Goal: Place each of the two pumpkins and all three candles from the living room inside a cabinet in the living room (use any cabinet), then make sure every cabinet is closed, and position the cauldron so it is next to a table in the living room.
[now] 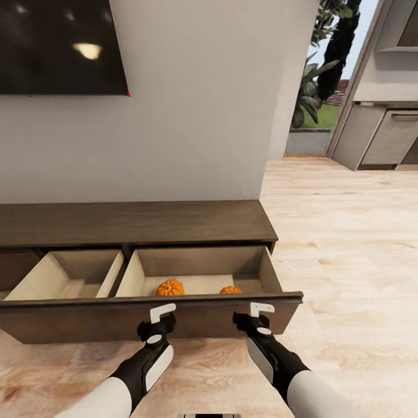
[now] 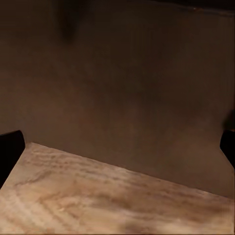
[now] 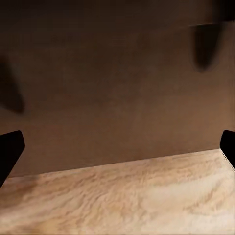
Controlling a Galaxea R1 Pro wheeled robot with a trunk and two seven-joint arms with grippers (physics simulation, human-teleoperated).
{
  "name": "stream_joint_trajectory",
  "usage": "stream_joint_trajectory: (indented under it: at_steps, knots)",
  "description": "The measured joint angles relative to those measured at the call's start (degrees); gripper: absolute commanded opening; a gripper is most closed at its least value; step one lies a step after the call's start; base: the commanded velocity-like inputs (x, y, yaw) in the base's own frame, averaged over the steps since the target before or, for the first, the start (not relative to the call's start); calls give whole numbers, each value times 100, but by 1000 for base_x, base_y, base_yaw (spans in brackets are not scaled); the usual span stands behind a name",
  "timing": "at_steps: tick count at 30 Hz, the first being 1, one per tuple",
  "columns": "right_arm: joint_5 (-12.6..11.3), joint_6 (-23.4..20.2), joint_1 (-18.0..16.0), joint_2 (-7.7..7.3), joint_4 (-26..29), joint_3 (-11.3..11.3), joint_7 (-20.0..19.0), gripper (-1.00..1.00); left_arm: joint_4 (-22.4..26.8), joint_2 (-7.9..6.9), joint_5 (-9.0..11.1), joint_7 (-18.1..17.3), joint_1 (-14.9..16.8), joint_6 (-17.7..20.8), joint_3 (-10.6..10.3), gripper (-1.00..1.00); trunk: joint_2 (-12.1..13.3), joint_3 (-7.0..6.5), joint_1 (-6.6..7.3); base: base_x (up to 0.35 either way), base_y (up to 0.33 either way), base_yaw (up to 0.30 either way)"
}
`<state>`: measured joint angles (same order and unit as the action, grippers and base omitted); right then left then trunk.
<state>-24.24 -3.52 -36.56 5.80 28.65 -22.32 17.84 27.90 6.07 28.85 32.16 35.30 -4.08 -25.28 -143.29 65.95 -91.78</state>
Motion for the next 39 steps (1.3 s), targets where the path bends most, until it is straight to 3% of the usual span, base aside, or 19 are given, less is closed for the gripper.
stream_joint_trajectory:
  at_steps: [39]
  knots:
    - [3, 0, 0, 0, 0, 0, 0, 100, 0, -7, -40, 2, 2, -14, 5, 100, 0, 0, 0, 213, 0, 0]
